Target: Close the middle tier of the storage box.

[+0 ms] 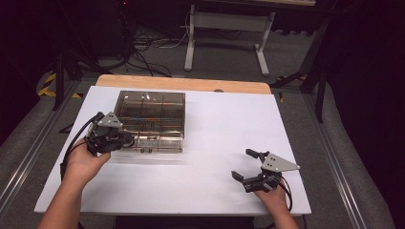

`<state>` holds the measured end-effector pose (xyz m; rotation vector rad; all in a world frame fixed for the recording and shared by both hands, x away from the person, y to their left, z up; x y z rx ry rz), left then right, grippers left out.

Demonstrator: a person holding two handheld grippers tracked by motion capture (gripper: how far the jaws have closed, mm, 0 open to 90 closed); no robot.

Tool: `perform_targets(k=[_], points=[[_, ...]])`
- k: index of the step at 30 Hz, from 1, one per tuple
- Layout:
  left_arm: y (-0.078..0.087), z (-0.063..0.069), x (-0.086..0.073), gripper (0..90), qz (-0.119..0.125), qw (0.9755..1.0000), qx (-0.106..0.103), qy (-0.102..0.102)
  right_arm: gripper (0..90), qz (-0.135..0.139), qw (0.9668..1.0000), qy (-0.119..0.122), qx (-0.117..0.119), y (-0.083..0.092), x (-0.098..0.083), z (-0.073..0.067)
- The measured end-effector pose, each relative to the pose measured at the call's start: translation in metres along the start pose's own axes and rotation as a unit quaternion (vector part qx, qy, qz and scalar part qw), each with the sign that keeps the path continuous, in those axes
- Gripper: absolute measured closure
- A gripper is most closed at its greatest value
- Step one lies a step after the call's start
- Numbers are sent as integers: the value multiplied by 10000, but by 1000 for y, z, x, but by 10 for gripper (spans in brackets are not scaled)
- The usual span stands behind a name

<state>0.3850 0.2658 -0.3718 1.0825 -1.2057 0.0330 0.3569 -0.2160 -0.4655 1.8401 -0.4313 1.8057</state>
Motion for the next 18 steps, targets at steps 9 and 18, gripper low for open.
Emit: perform_targets(k=[9,18], points=[[-6,3,0,894,-321,9983,-452,-166,29,-4,10000,2,4,0,0,0],[-17,3,-3,894,-798,9956,-465,-130,28,-20,10000,16,7,0,0,0]])
Point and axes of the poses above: each handheld gripper's, and its own axes: y roughly backward along the jaws, x roughly out of its top, z roughly to its right, the point moved 1 cm from there along -y, roughly forward along the jaws, and after that the axes turned 8 degrees about z, right-handed, at the moved point
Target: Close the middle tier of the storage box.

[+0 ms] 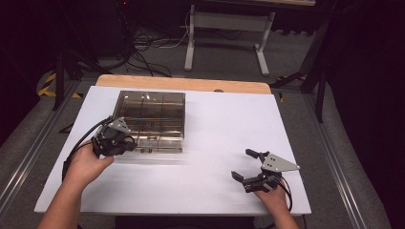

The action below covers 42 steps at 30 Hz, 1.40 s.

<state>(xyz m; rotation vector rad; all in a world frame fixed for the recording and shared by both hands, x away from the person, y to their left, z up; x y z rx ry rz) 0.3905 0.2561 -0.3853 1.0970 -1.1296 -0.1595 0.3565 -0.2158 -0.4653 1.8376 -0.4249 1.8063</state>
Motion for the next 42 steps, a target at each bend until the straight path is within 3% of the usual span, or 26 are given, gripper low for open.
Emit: perform_targets(k=[17,30,42], points=[[-20,1,-4,895,-546,9982,-138,-183,29,0,10000,13,32,0,0,0],[-32,-2,-7,894,-669,9975,-162,-181,29,6,10000,12,52,0,0,-1],[-42,-4,-9,894,-621,9976,-251,-155,29,5,10000,8,50,-1,0,-1]])
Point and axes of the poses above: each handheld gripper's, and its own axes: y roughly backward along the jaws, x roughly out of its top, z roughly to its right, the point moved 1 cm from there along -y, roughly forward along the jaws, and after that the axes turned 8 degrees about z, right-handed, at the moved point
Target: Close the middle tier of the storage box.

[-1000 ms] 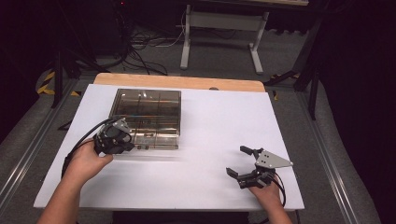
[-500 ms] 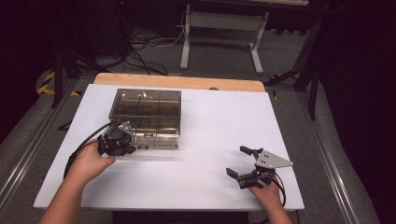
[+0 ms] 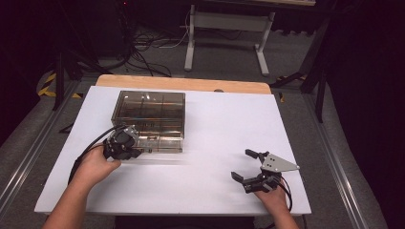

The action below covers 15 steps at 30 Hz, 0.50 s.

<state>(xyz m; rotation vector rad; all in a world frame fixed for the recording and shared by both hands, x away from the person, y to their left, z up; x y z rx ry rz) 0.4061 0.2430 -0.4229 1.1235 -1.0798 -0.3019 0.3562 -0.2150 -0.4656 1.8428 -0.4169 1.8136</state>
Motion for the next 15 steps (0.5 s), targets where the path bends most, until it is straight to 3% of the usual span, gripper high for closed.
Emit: perform_targets(k=[15], points=[[0,1,1,895,54,10000,66,-33,29,1,10000,-17,-18,0,0,1]])
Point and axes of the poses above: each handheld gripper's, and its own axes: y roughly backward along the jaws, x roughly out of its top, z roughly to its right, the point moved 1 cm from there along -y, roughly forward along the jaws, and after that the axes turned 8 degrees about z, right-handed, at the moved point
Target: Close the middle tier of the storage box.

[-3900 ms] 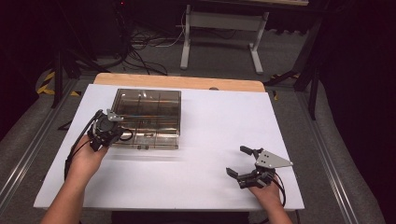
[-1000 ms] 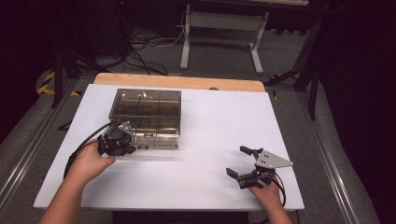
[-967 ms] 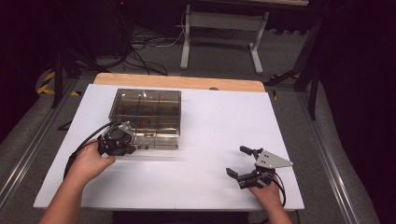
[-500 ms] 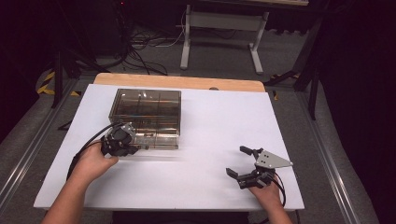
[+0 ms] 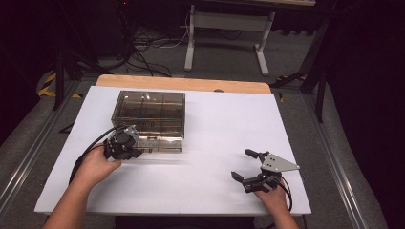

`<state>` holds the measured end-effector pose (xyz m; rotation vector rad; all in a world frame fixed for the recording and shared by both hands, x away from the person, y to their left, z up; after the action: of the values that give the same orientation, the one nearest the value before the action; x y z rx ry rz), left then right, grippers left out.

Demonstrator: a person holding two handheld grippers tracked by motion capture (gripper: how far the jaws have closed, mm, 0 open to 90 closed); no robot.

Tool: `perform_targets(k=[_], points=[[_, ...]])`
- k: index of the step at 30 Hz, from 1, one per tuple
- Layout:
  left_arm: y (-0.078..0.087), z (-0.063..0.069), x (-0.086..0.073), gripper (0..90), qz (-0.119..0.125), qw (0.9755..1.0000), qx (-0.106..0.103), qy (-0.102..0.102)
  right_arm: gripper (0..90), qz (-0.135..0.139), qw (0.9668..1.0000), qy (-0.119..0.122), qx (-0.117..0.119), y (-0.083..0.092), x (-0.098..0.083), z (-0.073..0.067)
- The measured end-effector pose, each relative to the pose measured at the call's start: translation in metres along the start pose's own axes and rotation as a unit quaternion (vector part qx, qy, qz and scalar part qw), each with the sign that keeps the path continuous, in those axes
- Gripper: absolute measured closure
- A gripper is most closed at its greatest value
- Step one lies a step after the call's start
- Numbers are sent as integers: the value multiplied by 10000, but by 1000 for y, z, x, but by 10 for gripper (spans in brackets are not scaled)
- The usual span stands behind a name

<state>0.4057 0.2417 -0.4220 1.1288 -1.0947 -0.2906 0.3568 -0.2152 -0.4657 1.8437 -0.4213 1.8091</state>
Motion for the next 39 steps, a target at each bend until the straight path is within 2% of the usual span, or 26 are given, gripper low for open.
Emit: perform_targets(k=[4,8,17,29,35,39], points=[[1,-1,1,895,79,9999,99,14,29,-3,10000,1,-1,0,0,0],[2,-2,1,894,157,9993,340,81,29,-8,10000,0,-2,0,0,0],[4,-6,3,895,399,9974,527,301,29,-16,10000,-2,6,0,0,0],[-2,-9,6,895,548,9939,868,395,29,-26,10000,8,4,-1,0,0],[-3,-13,6,895,694,9924,877,513,29,-23,10000,4,11,-1,0,0],[-5,-16,6,895,809,9904,942,600,29,-25,10000,7,12,-1,0,0]])
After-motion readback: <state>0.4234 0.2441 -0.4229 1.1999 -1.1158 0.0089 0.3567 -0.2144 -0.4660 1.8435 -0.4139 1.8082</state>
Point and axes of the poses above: each handheld gripper's, and its own axes: y roughly backward along the jaws, x roughly out of its top, z roughly to its right, the point moved 1 cm from there along -y, roughly forward along the jaws, and after that the axes turned 8 degrees about z, right-handed, at the moved point
